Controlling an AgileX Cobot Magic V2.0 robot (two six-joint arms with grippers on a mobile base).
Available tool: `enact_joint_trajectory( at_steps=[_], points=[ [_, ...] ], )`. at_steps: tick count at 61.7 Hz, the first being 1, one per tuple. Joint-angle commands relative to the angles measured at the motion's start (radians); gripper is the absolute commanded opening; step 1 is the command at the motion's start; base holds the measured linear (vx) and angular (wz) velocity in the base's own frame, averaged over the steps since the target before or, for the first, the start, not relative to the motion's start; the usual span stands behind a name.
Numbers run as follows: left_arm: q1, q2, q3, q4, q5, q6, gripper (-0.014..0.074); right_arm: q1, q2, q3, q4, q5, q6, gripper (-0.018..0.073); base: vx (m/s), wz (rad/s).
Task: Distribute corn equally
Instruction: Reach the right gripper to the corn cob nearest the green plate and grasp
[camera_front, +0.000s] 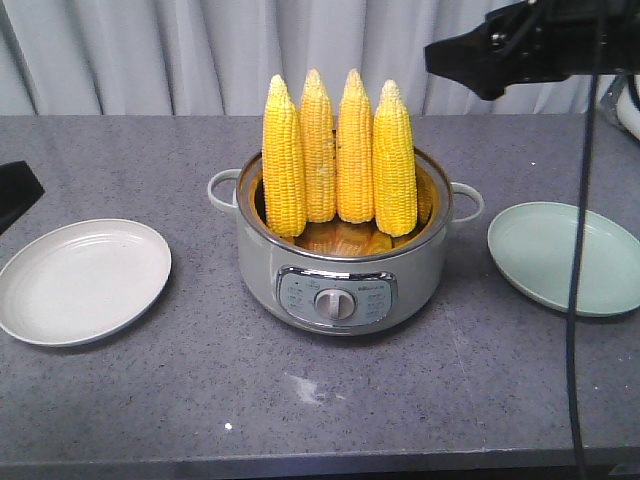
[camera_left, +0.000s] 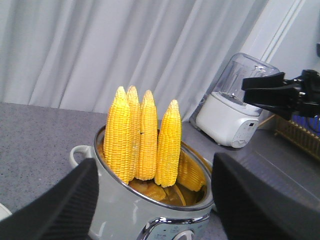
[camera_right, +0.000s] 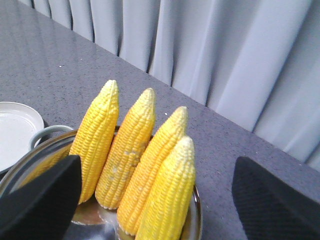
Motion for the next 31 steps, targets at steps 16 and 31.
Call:
enact_joint_trajectory(
  at_steps=[16, 31],
  points=[
    [0.001, 0.003, -0.034, -0.047, 0.004, 0.003, 0.0475, 0.101, 0.178, -0.091, 0.005, -0.226, -0.014, 0.0594, 0.00, 0.00],
    [0.001, 0.003, -0.034, -0.047, 0.004, 0.003, 0.0475, 0.116, 0.262, -0.091, 0.006, -0.286, -0.051, 0.0592, 0.00, 0.00]
  ],
)
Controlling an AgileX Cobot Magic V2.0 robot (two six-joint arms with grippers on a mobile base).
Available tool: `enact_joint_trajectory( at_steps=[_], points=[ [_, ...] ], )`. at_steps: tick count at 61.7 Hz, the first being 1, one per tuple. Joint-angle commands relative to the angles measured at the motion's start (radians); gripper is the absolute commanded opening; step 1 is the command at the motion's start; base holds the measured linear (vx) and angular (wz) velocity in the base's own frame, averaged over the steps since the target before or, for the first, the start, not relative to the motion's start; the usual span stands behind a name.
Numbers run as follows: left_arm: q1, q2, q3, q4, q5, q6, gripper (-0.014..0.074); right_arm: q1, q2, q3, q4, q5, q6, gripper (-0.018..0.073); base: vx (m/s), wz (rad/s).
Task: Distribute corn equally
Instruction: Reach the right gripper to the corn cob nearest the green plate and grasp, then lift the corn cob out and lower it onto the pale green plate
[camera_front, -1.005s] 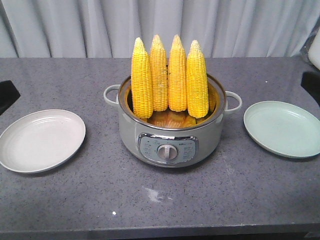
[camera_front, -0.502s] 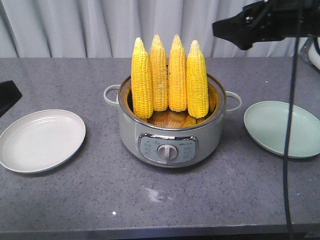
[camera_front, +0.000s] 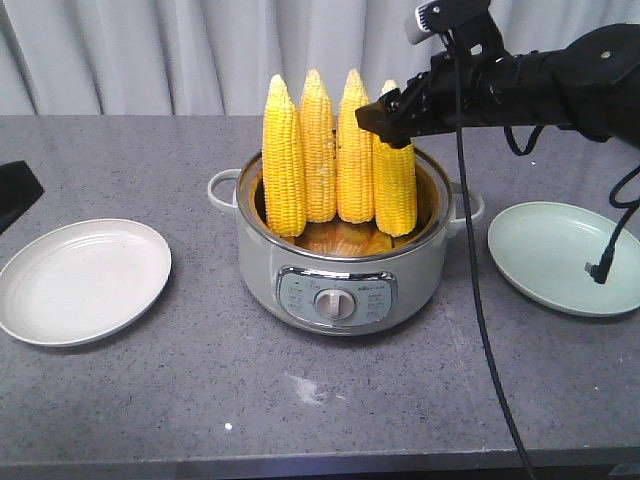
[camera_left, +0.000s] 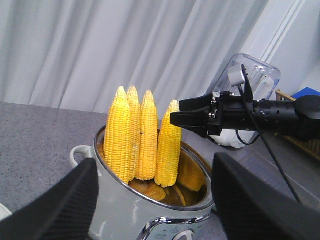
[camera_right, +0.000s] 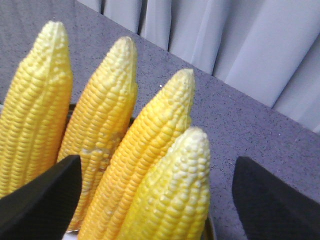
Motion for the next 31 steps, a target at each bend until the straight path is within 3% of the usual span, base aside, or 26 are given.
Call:
enact_joint_trajectory(
  at_steps=[1, 14, 21, 31],
  points=[
    [0.001, 0.003, -0.034, -0.047, 0.004, 0.003, 0.0475, -0.004, -0.031, -0.037, 0.023, -0.073, -0.007, 0.0592, 0.00, 0.00],
    [0.001, 0.003, -0.034, -0.047, 0.004, 0.003, 0.0475, -0.004, -0.025, -0.037, 0.025, -0.087, -0.007, 0.0535, 0.00, 0.00],
    [0.001, 0.003, -0.034, -0.047, 0.004, 0.003, 0.0475, -0.004, -0.023, -0.035, 0.025, -0.078, -0.006, 0.0414, 0.00, 0.00],
    [0.001, 0.003, -0.034, -0.047, 0.004, 0.003, 0.0475, -0.004, -0.018, -0.035, 0.023, -0.039, -0.006, 0.0174, 0.00, 0.00]
  ],
)
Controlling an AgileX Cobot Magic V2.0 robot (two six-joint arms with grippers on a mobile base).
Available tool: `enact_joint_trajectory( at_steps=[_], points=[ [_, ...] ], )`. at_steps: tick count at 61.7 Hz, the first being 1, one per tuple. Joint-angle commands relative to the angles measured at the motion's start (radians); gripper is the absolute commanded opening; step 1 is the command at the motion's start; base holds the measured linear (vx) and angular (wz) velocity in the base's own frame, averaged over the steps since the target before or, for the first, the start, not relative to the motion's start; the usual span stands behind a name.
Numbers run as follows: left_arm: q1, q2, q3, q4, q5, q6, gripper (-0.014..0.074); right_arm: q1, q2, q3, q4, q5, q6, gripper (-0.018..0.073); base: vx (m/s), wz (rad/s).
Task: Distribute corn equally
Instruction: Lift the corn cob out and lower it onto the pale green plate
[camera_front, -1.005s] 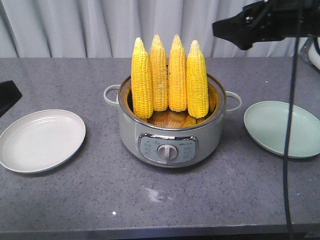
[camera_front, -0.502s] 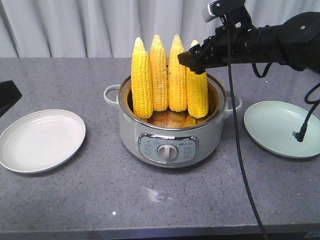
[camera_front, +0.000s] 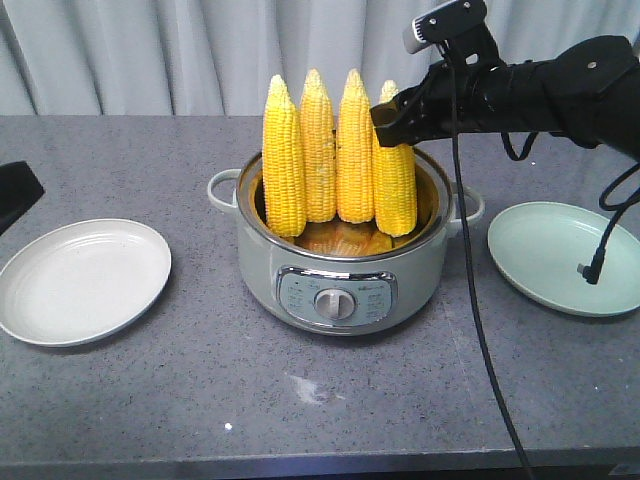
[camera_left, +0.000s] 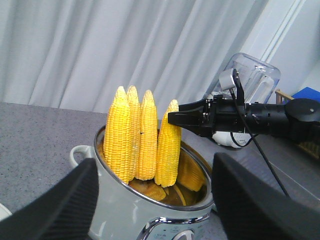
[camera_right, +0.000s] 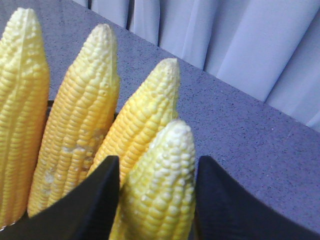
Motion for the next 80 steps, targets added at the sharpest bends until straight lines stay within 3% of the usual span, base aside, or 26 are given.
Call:
enact_joint_trajectory(
  at_steps=[1, 11, 30, 38, 50, 66, 72, 80],
  points=[
    [0.001, 0.003, -0.034, -0.047, 0.004, 0.003, 0.0475, -0.003, -0.043, -0.034, 0.024, -0.011, -0.006, 0.0156, 0.00, 0.00],
    [0.001, 0.003, -0.034, -0.047, 0.004, 0.003, 0.0475, -0.003, -0.043, -0.034, 0.024, 0.000, -0.006, -0.0015, 0.00, 0.00],
    [0.001, 0.003, -0.034, -0.047, 0.004, 0.003, 0.0475, -0.011, -0.197, -0.034, 0.028, -0.038, -0.005, -0.0008, 0.00, 0.00],
    [0.001, 0.003, -0.034, -0.047, 0.004, 0.003, 0.0475, -0.045, -0.316, -0.034, 0.032, -0.031, 0.056, -0.0008, 0.00, 0.00],
    [0.001, 0.003, -0.034, -0.047, 0.004, 0.003, 0.0475, -0.208, -0.494, -0.034, 0.022, 0.097, 0.220, -0.0006, 0.00, 0.00],
    [0.001, 0.003, -0.034, -0.047, 0.004, 0.003, 0.0475, -0.551, -0.505, -0.034, -0.070, 0.418, 0.452, -0.0004, 0.00, 0.00],
    [0.001, 0.003, -0.034, -0.047, 0.004, 0.003, 0.0475, -0.617, -0.450, -0.034, -0.073, 0.485, 0.455, -0.0004, 0.00, 0.00],
    [0.001, 0.003, -0.034, -0.047, 0.004, 0.003, 0.0475, -0.635, -0.332, -0.034, -0.074, 0.494, 0.454, -0.0004, 0.00, 0.00]
  ],
)
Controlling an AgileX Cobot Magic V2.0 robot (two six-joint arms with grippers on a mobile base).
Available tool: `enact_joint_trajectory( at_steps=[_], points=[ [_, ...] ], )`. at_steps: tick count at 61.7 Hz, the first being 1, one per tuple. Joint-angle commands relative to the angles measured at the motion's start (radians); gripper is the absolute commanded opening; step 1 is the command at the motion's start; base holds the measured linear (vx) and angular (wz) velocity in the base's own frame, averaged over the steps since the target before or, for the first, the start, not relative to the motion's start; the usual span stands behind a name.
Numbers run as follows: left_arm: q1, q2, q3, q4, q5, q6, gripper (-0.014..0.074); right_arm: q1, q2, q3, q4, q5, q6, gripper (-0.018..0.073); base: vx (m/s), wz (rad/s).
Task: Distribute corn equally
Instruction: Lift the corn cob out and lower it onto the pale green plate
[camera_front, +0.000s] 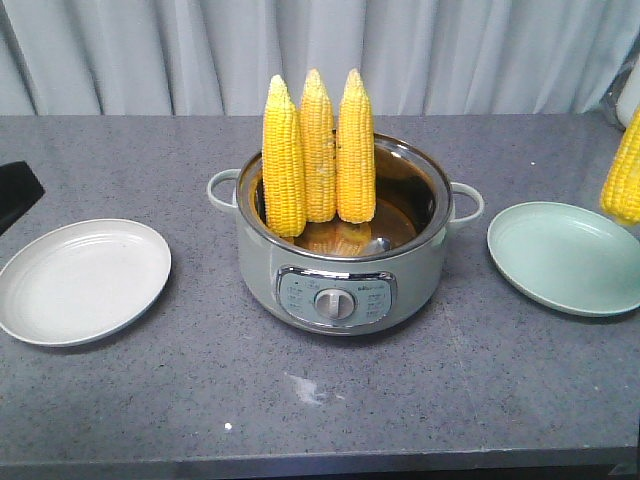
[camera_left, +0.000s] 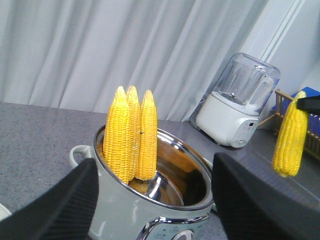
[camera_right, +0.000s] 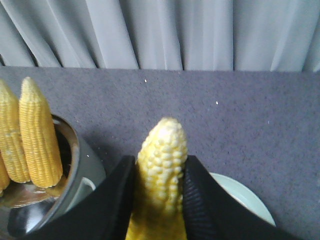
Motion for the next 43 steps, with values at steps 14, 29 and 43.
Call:
enact_joint_trajectory(
  at_steps=[14, 29, 43],
  points=[
    [0.001, 0.003, -0.034, -0.047, 0.004, 0.003, 0.0475, -0.006, 0.264, -0.027, 0.089, -0.024, -0.054, -0.0003, 0.00, 0.00],
    [0.001, 0.003, -0.034, -0.047, 0.004, 0.003, 0.0475, -0.006, 0.406, -0.027, 0.106, -0.029, -0.089, 0.0017, 0.00, 0.00],
    [0.001, 0.003, -0.034, -0.047, 0.004, 0.003, 0.0475, -0.006, 0.440, -0.027, 0.104, -0.038, -0.095, 0.0164, 0.00, 0.00]
  ],
)
